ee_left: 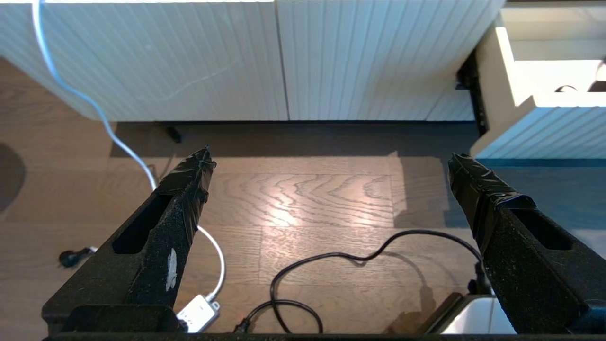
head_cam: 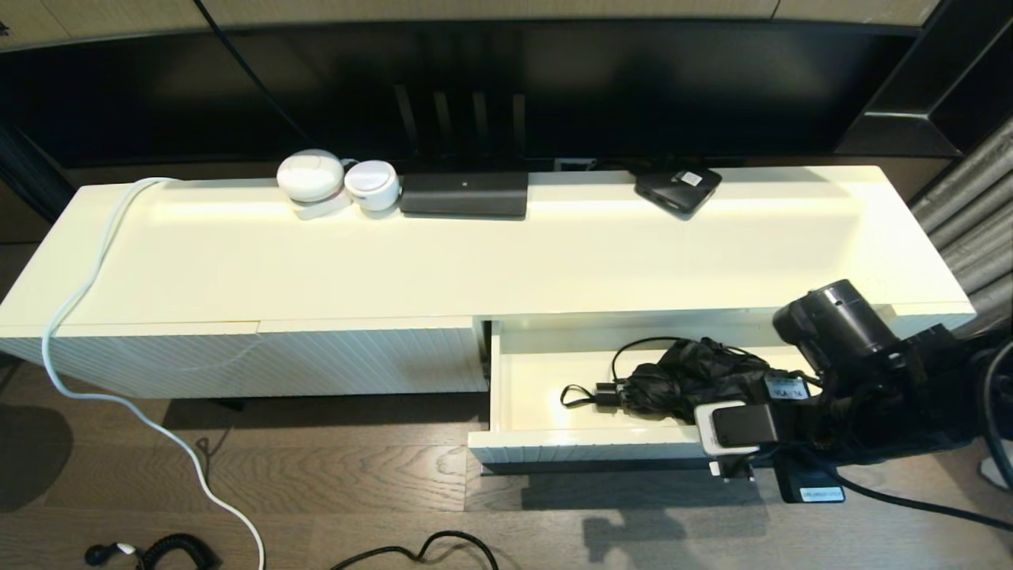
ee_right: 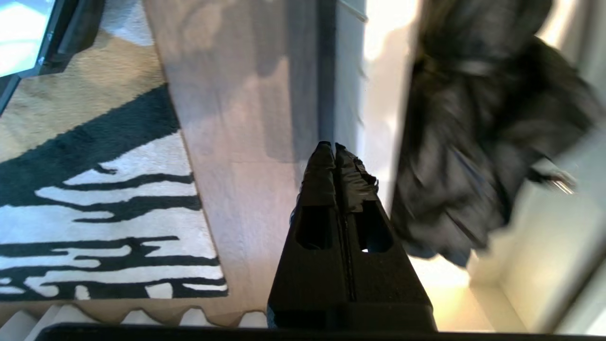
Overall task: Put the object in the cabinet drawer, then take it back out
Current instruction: Open the drawer, then take the umbrella out of the drawer and put it on the table
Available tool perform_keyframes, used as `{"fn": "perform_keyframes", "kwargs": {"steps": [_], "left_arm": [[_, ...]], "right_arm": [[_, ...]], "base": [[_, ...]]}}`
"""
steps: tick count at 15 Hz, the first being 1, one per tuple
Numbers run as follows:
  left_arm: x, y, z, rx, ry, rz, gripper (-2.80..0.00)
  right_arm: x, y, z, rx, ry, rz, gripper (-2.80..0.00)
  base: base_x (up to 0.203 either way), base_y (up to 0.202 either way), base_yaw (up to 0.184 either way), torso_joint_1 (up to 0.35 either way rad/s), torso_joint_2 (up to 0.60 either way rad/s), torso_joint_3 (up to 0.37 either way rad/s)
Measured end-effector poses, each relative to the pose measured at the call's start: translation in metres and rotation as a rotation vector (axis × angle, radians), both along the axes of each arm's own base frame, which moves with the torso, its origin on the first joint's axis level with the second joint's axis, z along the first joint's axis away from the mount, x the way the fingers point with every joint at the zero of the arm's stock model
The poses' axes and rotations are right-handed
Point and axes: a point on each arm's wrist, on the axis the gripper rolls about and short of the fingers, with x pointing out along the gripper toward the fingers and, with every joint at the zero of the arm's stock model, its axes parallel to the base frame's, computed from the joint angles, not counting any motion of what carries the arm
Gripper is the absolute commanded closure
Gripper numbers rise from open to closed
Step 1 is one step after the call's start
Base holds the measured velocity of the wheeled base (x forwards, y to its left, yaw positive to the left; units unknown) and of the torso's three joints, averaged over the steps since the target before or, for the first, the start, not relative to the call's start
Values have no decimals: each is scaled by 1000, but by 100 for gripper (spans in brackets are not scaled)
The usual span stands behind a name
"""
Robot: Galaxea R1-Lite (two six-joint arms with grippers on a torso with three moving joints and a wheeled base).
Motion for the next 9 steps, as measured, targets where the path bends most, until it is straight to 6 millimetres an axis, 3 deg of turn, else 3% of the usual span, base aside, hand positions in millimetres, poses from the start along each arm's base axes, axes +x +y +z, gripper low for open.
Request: {"fn": "perform_keyframes", "kwargs": {"steps": [5,9], "left_arm": [[0,0,0,0,0,0,-280],[0,0,0,0,0,0,-280]], "right_arm": [[-52,-29,40,5,-5,-42,0],[-67,-54,52,88,-49,-238,0]], "base": [[0,0,0,0,0,0],[0,0,0,0,0,0]]}}
